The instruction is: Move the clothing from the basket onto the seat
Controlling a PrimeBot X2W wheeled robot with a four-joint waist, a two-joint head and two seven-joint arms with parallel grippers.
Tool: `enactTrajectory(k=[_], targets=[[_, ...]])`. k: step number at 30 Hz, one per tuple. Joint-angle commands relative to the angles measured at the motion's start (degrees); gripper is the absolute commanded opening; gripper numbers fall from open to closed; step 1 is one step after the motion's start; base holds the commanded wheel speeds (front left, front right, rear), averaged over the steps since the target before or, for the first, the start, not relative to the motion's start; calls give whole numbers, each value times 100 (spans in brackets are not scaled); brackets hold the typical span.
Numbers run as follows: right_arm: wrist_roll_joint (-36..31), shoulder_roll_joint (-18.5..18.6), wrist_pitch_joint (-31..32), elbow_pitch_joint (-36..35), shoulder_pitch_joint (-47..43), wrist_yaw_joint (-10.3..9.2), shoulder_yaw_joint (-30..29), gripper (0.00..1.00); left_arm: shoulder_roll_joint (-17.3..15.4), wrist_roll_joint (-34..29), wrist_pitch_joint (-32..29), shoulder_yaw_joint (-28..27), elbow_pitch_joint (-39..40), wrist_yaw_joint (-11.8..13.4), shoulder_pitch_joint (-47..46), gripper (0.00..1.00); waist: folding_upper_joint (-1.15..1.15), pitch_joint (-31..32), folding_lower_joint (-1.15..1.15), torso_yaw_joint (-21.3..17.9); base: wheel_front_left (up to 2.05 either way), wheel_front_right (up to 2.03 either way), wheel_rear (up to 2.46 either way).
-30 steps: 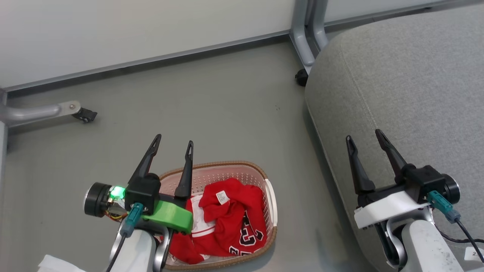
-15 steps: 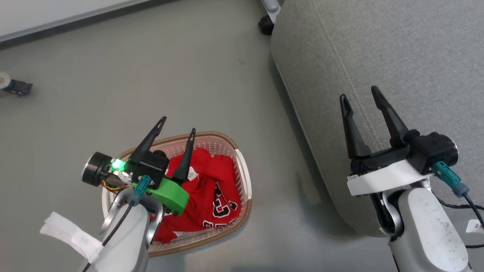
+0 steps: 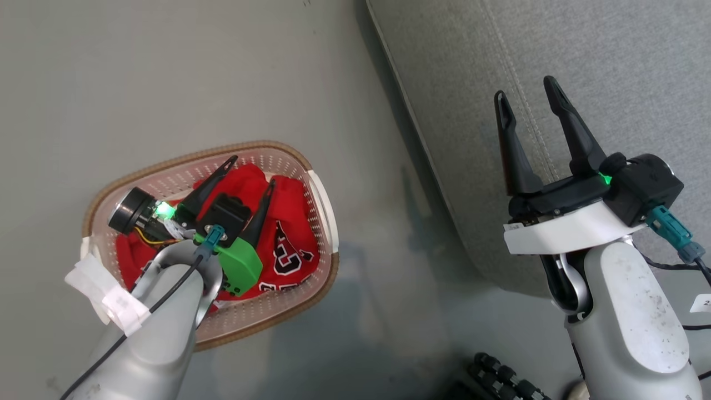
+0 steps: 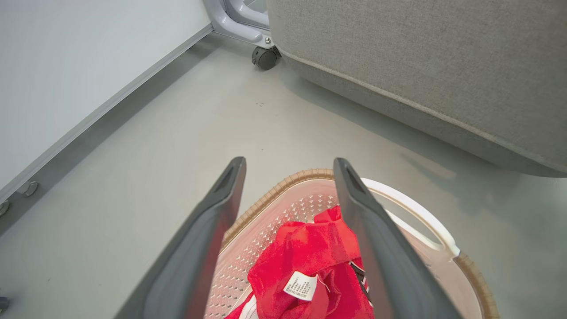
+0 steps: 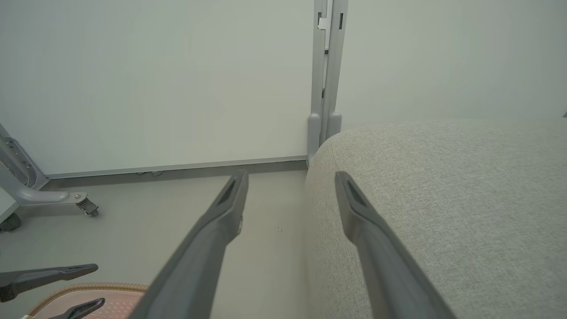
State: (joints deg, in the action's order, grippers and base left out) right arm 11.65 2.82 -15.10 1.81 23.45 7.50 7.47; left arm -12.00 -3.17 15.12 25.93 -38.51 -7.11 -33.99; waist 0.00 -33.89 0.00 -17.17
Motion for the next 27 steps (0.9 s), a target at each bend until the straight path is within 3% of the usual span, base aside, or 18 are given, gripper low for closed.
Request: enactTrajectory(k=[1, 27], targets=[[44, 13, -10, -36, 104, -2, 12, 100, -83, -24, 5, 57, -89, -19, -162, 100, 0, -420, 0, -183, 0, 0, 0], [98, 13, -11, -265, 552, -2, 195, 100, -536, -105, 5, 1986, -2111, -39, -1749, 100, 0, -1738, 0, -384, 0, 0, 0]])
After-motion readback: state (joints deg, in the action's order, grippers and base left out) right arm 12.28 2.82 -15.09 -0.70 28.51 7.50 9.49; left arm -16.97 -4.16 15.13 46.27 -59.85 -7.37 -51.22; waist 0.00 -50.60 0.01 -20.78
